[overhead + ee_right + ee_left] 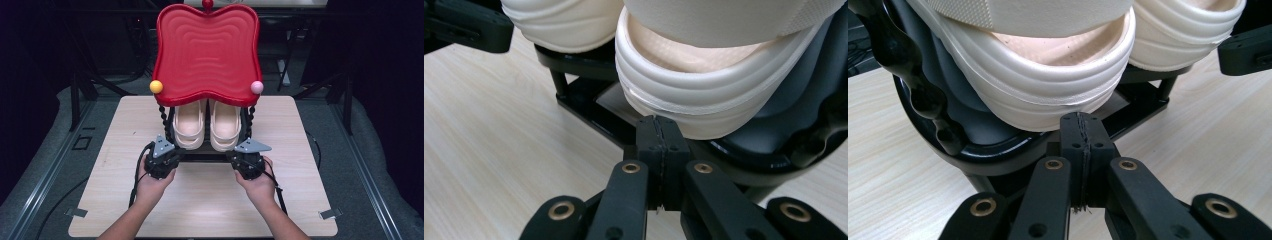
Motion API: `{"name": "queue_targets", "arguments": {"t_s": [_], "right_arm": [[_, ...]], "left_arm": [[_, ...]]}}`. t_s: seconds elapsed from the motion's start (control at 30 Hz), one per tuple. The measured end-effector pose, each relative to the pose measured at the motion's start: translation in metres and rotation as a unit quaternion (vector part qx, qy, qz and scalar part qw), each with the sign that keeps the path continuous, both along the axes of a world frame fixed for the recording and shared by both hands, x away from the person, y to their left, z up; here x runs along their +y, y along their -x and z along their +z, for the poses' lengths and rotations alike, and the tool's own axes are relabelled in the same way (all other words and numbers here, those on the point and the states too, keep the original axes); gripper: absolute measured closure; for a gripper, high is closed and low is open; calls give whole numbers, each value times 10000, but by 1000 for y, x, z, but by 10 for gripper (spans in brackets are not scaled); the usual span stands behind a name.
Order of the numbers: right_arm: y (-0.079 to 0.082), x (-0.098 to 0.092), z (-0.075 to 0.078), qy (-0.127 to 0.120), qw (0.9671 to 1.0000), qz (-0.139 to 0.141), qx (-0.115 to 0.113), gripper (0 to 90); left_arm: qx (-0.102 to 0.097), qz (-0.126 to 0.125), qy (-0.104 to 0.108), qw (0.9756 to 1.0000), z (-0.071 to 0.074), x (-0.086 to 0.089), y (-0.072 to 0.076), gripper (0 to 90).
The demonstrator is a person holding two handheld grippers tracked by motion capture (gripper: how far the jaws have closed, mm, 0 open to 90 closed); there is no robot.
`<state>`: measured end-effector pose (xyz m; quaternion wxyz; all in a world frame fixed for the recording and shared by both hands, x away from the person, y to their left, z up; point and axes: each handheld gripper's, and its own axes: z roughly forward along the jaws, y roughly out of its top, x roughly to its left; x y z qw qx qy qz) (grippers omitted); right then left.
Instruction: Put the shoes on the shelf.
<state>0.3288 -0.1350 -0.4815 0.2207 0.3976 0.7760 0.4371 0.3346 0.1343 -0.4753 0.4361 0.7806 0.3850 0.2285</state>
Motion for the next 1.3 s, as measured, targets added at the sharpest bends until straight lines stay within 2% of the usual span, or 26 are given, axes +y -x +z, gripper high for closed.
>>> {"name": "queue_targets", "arguments": {"t_s": [0.2,0.37,0.6,0.87,1.3], "right_arm": [[-10,5,3,143,9998,-63,-77,900],[-17,8,1,181,9998,-94,-24,900],[-23,9,-1,53,9998,-182,31,900],[-26,12,-6,58,9998,-182,81,900],[-31,15,-10,37,9996,-268,76,900]], "left_arm": [[16,65,-48,10000,1,-3,-9,900],[67,56,-66,9999,-1,-7,-13,900],[114,84,-61,9999,-6,-14,-18,900],[118,89,-130,9998,-11,-19,-21,900],[146,194,-78,9997,-15,-20,-28,900]]}}
